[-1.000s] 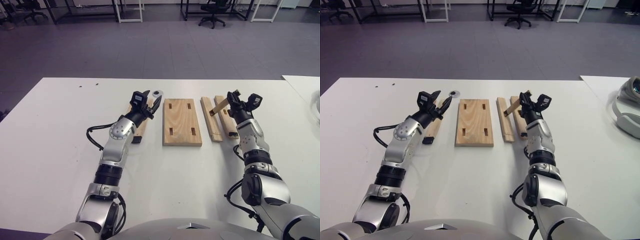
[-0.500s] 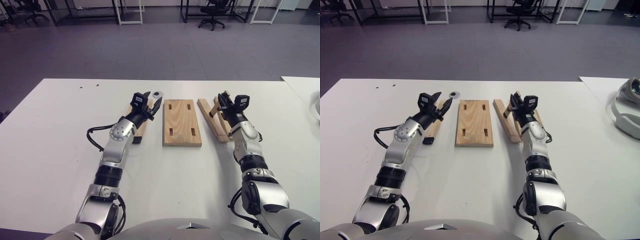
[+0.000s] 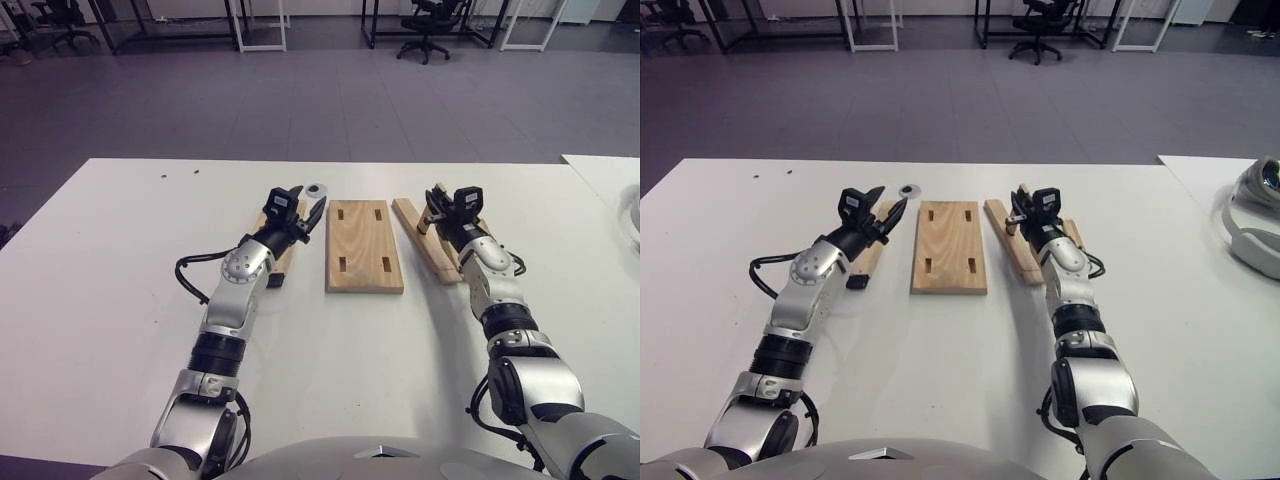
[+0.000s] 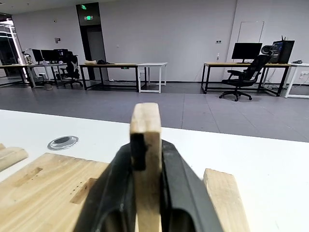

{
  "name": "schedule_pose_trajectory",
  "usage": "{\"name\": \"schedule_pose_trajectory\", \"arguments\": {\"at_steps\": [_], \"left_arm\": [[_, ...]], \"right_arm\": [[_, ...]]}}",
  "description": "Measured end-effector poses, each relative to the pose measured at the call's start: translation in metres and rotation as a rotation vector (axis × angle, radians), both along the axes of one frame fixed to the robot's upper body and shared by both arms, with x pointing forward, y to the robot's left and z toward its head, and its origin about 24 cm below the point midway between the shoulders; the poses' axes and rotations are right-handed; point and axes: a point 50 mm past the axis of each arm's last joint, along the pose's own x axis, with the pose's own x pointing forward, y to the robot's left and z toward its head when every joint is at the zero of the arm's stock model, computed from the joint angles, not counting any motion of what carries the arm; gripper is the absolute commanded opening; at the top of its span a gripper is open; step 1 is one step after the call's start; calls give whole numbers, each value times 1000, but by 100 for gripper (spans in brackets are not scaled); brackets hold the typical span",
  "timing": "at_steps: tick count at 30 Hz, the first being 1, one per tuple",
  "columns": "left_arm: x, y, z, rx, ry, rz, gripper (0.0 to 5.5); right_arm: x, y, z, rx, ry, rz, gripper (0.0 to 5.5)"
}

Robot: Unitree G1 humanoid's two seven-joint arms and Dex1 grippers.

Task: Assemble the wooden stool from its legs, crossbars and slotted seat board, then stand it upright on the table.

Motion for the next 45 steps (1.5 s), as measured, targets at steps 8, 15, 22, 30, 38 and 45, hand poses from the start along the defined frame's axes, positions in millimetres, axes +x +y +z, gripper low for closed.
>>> {"name": "schedule_pose_trajectory", "arguments": {"at_steps": [8, 15, 22, 30, 38, 45], "left_arm": [[2, 0, 0, -2, -9, 3, 271], [2, -1, 1, -4, -12, 5, 271], [1, -6, 0, -9, -9, -7, 271], [1, -9, -1, -10, -9, 9, 271], [10, -21, 8, -395, 206, -35, 271], [5, -34, 25, -961, 557, -279, 271]], "right_arm": [[-12, -12, -22, -111, 196, -53, 244], [-18, -7, -15, -86, 330, 28, 355], [-25, -8, -17, -159, 479, 48, 355], [-30, -14, -23, -225, 540, 46, 208], [-26, 2, 8, -154, 321, 101, 208], [-62, 41, 59, -164, 13, 461, 208]]}}
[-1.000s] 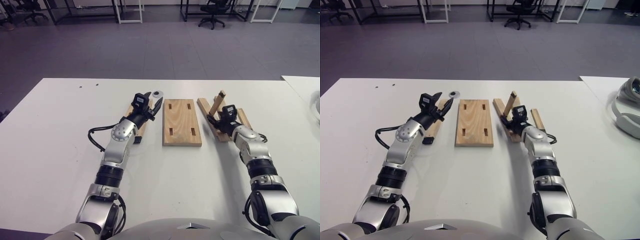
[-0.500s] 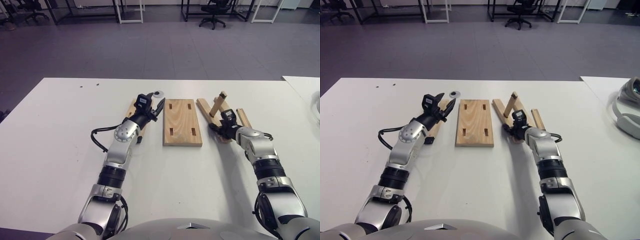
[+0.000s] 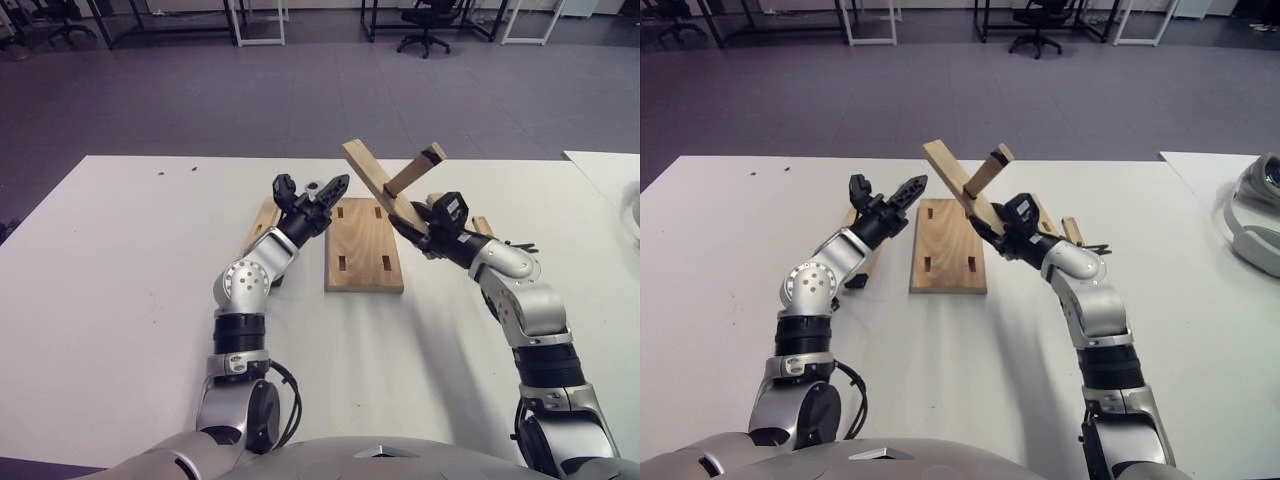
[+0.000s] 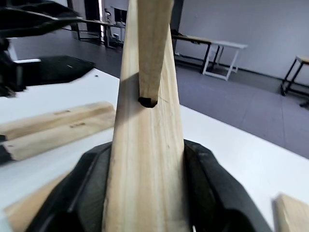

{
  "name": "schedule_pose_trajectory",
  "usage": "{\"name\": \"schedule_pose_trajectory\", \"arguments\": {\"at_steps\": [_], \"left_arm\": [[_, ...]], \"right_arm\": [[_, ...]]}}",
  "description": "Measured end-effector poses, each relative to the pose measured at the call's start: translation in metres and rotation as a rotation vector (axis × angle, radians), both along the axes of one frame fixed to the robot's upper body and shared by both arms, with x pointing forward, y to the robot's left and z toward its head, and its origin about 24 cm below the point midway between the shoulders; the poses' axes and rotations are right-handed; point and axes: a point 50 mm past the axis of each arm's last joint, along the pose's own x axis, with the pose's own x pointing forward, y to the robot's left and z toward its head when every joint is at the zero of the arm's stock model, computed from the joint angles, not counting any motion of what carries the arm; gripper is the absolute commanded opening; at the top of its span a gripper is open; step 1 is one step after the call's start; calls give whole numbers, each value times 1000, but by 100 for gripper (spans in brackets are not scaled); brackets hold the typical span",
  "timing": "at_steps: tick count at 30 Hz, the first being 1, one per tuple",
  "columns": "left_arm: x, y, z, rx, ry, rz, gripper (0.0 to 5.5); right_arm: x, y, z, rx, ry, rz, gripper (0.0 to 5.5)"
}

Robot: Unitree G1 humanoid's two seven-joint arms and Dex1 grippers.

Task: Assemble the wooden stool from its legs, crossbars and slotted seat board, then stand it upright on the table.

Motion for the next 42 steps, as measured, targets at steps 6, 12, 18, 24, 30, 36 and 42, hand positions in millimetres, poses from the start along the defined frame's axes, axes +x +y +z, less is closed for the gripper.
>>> {"name": "schedule_pose_trajectory", "arguments": {"at_steps": [6, 12, 18, 24, 30, 36, 42], "left_arm": [[-5, -2, 18, -55, -52, -47, 251], [-8, 1, 17, -9, -90, -11, 141], [-16, 4, 13, -26, -78, -18, 104], [-21, 12, 16, -69, -77, 55, 102], [-41, 57, -5, 240, 14, 409, 102], [-50, 52, -1, 397, -42, 504, 102], [-49, 46, 3, 463, -71, 552, 102]], "right_arm": [[-14, 20, 10, 4, -43, 144, 208], [-17, 24, 10, 1, -42, 175, 208], [-19, 25, 5, -21, -42, 178, 208], [-21, 23, 4, -26, -47, 176, 280], [-27, -22, -31, -136, 51, -64, 280], [-13, -43, -79, -356, 145, -213, 280], [-8, -20, -89, -460, 95, -53, 280]]}}
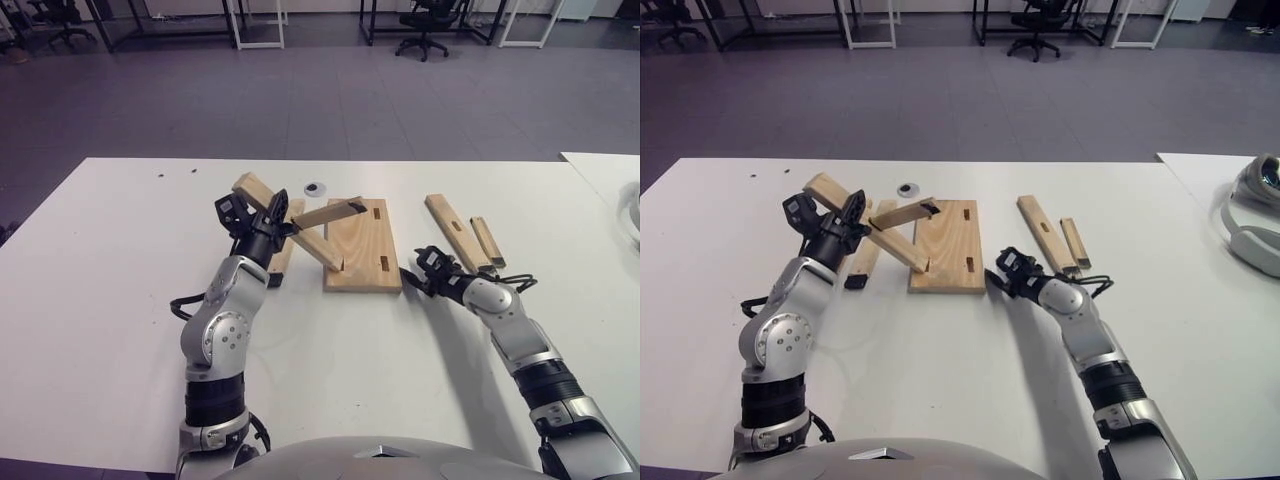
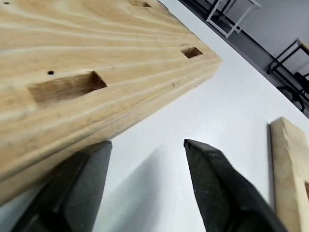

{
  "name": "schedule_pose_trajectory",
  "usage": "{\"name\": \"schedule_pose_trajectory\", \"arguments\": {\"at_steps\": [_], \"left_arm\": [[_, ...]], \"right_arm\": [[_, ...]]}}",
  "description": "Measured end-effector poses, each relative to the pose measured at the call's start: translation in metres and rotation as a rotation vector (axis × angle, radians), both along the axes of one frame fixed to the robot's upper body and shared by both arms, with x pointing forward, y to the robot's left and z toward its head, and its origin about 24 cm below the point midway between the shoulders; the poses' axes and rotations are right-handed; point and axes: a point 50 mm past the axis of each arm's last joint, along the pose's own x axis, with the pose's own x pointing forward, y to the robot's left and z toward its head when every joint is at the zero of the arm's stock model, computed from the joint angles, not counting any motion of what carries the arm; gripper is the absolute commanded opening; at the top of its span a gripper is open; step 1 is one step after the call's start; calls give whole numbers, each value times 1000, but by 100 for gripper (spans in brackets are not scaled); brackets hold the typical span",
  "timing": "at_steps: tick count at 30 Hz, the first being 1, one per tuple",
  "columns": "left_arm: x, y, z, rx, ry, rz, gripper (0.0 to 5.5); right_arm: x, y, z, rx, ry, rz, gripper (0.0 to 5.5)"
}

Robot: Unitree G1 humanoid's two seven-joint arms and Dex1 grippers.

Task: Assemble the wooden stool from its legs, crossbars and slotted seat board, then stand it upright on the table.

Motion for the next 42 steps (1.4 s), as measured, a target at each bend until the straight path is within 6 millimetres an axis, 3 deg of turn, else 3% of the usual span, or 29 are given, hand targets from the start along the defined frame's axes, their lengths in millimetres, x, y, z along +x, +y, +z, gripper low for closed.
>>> {"name": "schedule_pose_trajectory", "arguments": {"at_steps": [7, 11, 16, 22, 27, 30, 34, 42], "left_arm": [[-4, -8, 9, 208, -38, 20, 102], [-8, -19, 12, 373, -98, -82, 102], [-4, -19, 19, 454, -96, -154, 102], [-8, -17, 18, 398, -62, -122, 102], [-23, 7, 19, 323, 51, -82, 102], [-21, 11, 25, 327, 65, -80, 102], [-14, 5, 27, 349, 72, -101, 102], [-14, -23, 10, 466, 41, -158, 102]], "right_arm": [[-12, 21, 2, 19, 1, 150, 280], [-12, 24, 5, 28, -13, 167, 280], [-12, 23, 7, 33, -41, 175, 280], [-11, 23, 7, 31, -44, 171, 280], [-10, 21, 7, 32, -65, 155, 280], [-8, 20, 5, 31, -61, 144, 280], [-3, 23, 9, 30, -85, 148, 280], [0, 22, 7, 3, -92, 139, 280]]}}
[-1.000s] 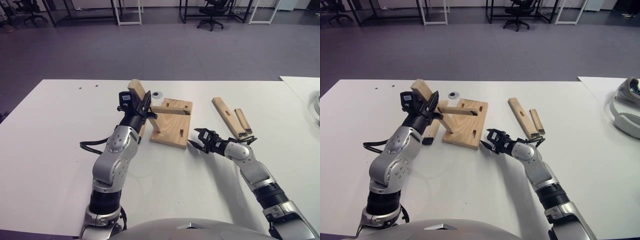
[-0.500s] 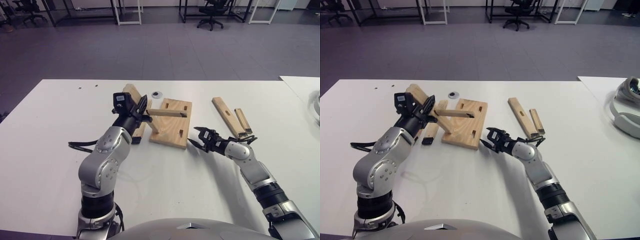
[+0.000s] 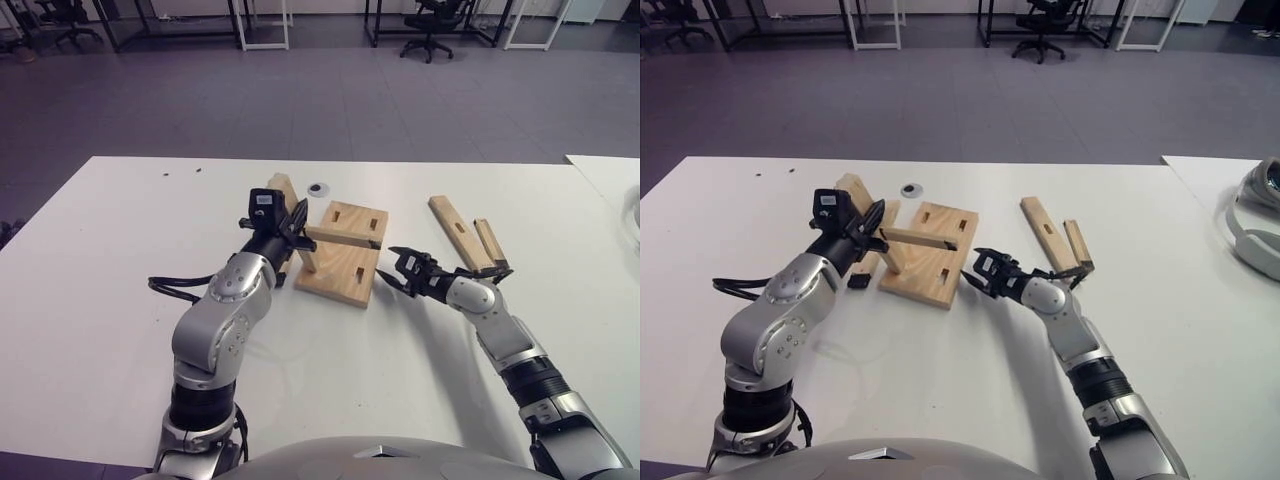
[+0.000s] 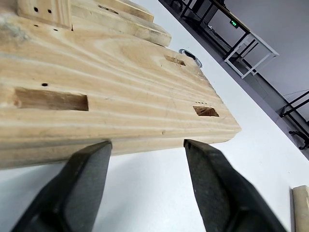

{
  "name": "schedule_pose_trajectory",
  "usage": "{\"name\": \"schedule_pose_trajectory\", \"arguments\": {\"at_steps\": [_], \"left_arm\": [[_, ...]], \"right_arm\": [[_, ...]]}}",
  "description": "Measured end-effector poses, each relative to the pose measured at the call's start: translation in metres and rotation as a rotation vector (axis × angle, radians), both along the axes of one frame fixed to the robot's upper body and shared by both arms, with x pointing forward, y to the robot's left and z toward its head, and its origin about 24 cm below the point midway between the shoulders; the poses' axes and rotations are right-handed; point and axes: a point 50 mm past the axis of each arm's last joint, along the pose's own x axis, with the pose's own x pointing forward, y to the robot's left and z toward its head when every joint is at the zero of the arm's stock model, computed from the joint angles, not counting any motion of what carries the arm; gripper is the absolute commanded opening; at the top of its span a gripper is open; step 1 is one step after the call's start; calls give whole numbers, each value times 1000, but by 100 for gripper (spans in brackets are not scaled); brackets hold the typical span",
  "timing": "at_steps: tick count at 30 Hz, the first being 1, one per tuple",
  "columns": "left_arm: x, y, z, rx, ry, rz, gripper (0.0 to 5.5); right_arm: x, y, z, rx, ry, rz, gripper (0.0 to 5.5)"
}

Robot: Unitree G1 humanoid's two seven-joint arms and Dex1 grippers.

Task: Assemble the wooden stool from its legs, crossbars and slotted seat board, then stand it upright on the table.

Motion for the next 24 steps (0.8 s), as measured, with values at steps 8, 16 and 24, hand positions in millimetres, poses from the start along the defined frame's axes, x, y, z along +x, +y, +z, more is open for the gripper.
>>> {"name": "schedule_pose_trajectory", "arguments": {"at_steps": [8, 16, 24], "left_arm": [[6, 2, 11, -125, 3, 16, 157], [-9, -17, 48, -241, -162, -226, 297], [-17, -15, 60, -236, -217, -323, 426]], "right_arm": [[0, 1, 0, 6, -10, -3, 280], [7, -16, 0, 1, -28, -92, 280], [12, -51, 15, -25, -85, -207, 280]]}}
